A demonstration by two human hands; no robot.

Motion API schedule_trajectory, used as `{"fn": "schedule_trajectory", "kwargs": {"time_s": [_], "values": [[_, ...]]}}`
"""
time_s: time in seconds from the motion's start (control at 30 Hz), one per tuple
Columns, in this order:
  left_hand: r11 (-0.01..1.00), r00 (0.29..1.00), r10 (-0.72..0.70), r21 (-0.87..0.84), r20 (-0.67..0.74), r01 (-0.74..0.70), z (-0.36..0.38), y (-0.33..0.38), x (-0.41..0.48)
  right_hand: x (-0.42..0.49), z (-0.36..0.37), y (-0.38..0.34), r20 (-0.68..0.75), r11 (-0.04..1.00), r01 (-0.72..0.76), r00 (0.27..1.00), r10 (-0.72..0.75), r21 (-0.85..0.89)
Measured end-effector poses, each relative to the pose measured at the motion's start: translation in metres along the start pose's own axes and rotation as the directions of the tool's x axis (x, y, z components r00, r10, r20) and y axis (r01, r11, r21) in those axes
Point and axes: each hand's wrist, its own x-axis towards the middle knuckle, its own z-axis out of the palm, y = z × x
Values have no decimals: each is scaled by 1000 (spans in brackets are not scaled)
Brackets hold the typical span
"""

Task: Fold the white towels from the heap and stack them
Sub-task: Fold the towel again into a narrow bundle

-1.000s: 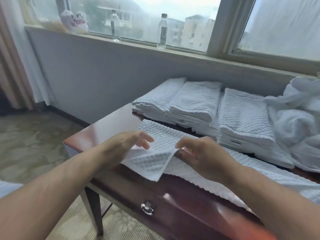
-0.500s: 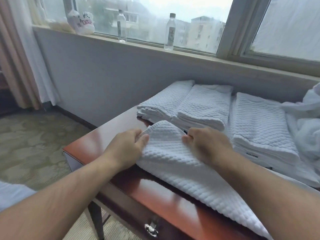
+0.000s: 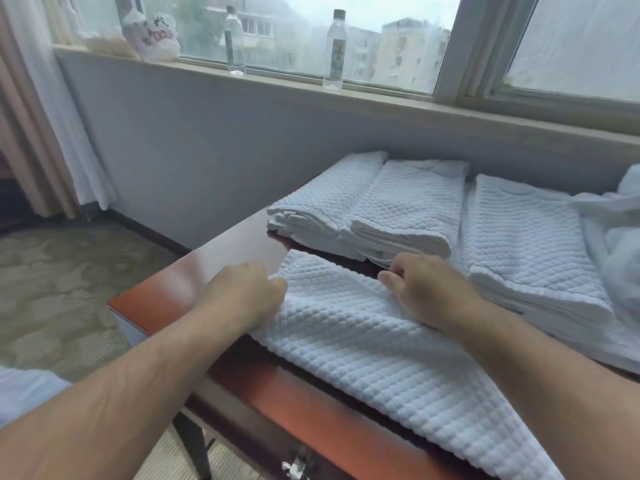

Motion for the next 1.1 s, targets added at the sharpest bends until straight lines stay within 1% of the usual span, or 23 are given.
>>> {"fn": "schedule_trajectory", "kwargs": {"time_s": [0.07,0.17,0.23,0.3,0.33,0.37,0.4,0.47,0.5,0.53,0.57,0.67,0.73,0.8,0.83,0.87,0.9,0.93,1.03,1.1], "values": [[1000,1000,14,-1,-1,-14,0,-3,2,-5,-2,-2,130,1000,-17,991,18,-5],[995,999,40,-95,-24,-42,2,-3,7,-9,-14,2,303,994,-44,950,72,-99],[991,997,72,-113,-39,-76,4,2,11,-12,-22,6,377,983,-35,921,102,-181],[990,992,121,-73,-40,-124,7,8,16,-15,-26,12,409,978,-28,905,114,-209],[987,988,144,-63,-49,-147,10,12,18,-17,-27,15,395,979,-22,913,103,-205],[984,985,160,-71,-67,-164,12,14,20,-18,-27,16,352,982,-21,932,87,-187],[980,982,165,-100,-94,-174,14,16,22,-18,-26,18,278,988,-32,958,74,-154],[972,977,134,-168,-164,-161,16,18,22,-16,-23,19,79,995,-57,995,63,-82],[974,974,109,-176,-197,-145,17,18,22,-15,-20,19,-8,995,-54,999,53,-78],[979,971,89,-157,-221,-126,18,18,22,-16,-16,18,-64,994,-45,997,38,-101],[987,970,71,-126,-231,-102,19,18,21,-17,-10,18,-87,991,-32,996,21,-132],[999,974,37,-26,-225,-44,26,15,20,-24,8,20,-99,979,-4,995,-16,-202],[1000,971,23,1,-237,-23,29,16,17,-29,11,23,-122,976,-16,992,-11,-216],[996,936,79,72,-344,-58,30,18,12,-33,6,29,-108,978,-57,994,36,-203],[988,900,142,120,-413,-101,29,20,8,-37,3,34,-91,978,-84,994,67,-193],[977,863,210,134,-459,-167,29,25,2,-42,-1,40,-72,978,-113,992,101,-177],[962,845,271,115,-461,-246,29,31,-6,-48,-5,48,-49,978,-147,989,141,-149],[940,840,335,88,-427,-331,30,40,-15,-55,-9,57,-31,976,-188,982,186,-113],[847,824,523,25,-219,-531,43,71,-50,-78,-27,89,-14,954,-298,955,297,-27],[785,788,608,-76,-101,-615,53,92,-70,-97,-39,114,17,931,-365,931,365,28]]}}
